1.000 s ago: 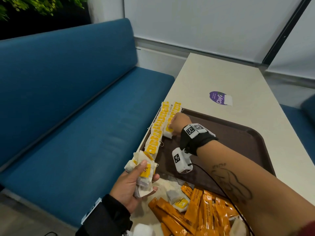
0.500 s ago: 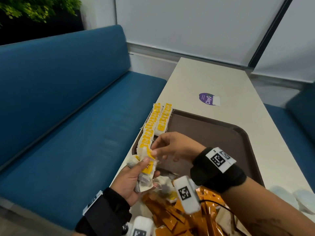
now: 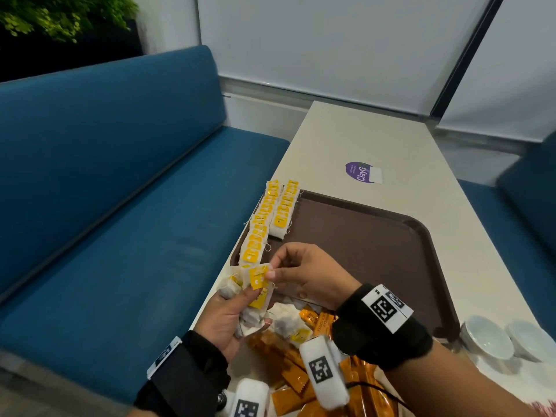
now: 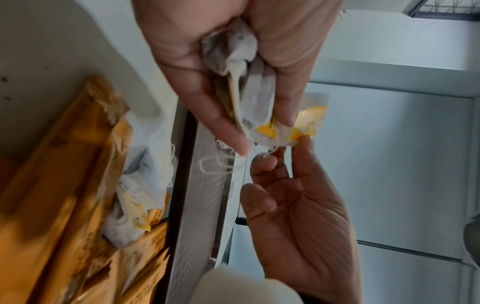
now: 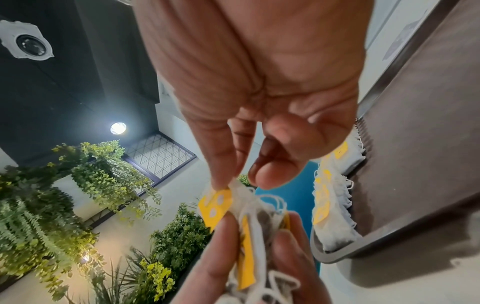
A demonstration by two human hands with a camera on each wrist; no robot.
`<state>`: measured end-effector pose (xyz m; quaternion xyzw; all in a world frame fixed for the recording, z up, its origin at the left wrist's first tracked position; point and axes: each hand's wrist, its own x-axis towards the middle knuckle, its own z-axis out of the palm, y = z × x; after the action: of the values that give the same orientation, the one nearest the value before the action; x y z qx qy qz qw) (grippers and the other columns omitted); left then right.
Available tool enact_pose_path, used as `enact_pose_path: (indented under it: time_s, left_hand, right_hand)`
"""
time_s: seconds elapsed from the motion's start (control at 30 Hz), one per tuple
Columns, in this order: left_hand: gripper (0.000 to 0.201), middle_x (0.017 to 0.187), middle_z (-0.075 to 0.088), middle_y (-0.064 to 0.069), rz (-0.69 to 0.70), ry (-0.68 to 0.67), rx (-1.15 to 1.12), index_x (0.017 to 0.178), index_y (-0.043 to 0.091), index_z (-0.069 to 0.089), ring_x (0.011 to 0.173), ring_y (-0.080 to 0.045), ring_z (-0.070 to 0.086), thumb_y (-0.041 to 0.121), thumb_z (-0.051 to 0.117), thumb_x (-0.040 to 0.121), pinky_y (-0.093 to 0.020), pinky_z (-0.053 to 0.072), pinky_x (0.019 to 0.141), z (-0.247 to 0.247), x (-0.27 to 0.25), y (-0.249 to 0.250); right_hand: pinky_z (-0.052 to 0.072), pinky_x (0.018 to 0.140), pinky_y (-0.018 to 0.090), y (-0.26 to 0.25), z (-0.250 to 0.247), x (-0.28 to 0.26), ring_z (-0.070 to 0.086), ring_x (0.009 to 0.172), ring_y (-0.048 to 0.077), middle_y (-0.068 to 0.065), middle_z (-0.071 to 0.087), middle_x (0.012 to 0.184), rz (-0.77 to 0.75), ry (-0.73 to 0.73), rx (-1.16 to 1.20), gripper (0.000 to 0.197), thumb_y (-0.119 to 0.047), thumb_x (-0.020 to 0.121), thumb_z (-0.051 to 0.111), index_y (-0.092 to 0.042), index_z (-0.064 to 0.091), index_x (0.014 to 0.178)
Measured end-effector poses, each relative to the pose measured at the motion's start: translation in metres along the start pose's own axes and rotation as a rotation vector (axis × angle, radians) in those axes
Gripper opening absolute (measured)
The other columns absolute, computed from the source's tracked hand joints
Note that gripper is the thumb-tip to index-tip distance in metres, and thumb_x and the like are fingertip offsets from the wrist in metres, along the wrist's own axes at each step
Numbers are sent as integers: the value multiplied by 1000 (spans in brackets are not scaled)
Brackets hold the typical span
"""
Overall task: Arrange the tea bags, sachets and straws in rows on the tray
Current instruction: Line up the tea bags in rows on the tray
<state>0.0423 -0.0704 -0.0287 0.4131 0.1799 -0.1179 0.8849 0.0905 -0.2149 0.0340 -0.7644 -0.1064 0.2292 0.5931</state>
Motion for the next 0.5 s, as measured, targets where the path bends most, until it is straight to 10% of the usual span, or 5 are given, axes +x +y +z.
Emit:
enact_pose_path:
  time_s: [0.5]
  left_hand:
    - [13, 72, 70, -12, -19, 48, 35, 96, 4, 62, 59, -17, 69, 11, 55, 87, -29, 53, 45, -13, 15, 5]
  right_hand:
    - [28, 34, 18, 7, -35, 81, 51, 49, 9, 4, 53, 62, 106, 464, 23, 20, -11, 96, 51, -17, 45, 78]
